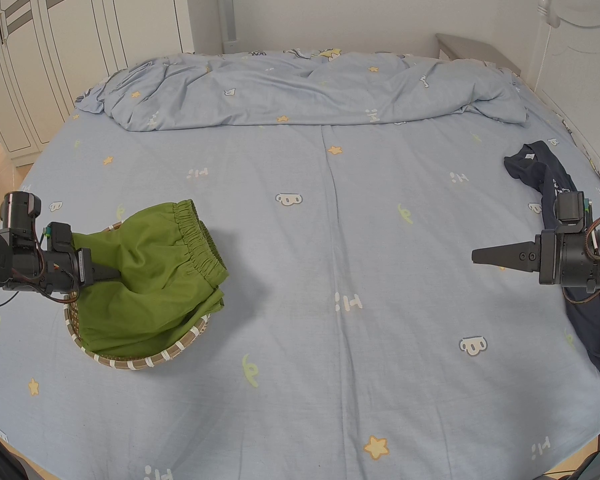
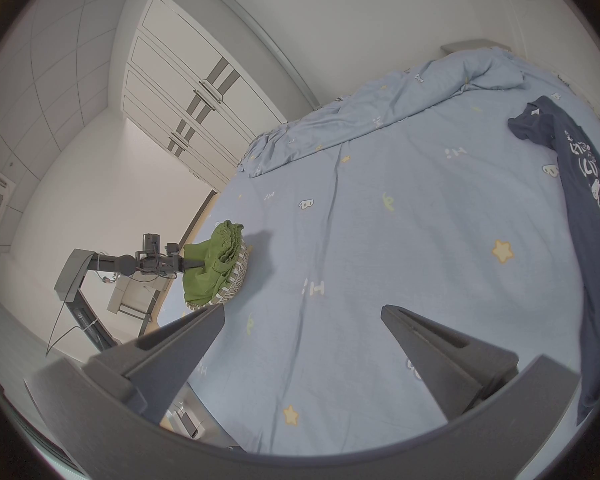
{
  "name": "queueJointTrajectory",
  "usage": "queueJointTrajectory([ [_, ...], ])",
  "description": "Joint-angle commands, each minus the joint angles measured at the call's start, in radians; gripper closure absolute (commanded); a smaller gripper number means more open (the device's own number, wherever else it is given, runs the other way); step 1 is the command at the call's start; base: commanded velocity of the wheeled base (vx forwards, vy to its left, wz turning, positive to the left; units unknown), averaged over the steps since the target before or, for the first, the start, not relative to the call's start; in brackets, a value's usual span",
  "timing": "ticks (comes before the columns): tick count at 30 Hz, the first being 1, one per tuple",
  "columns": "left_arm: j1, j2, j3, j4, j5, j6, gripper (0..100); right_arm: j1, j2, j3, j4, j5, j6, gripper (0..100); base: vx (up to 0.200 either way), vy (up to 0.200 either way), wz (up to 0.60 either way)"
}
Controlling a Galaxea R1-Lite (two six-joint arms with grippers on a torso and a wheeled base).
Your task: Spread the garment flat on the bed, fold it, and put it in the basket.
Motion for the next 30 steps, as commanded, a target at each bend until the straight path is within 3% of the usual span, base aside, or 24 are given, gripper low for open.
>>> queueJointTrajectory([
  [1,-0.002,0.093,-0.016,0.029,0.01,0.001,100,0.004,-0.001,0.003,0.0,0.0,0.0,0,0.0,0.0,0.0],
  [15,-0.01,0.174,-0.045,0.079,0.018,0.009,100,0.004,0.001,0.003,-0.002,0.0,0.0,0,0.0,0.0,0.0],
  [16,-0.01,0.168,-0.045,0.079,0.018,0.009,0,0.004,0.001,0.003,-0.002,0.0,0.0,0,0.0,0.0,0.0],
  [22,-0.006,0.03,-0.013,0.069,0.042,0.015,0,0.002,-0.002,0.001,-0.002,0.0,0.0,0,0.0,0.0,0.0],
  [30,0.001,-0.283,0.13,0.066,0.064,0.108,0,-0.003,-0.002,0.001,-0.003,0.0,0.0,0,0.0,0.0,0.0],
])
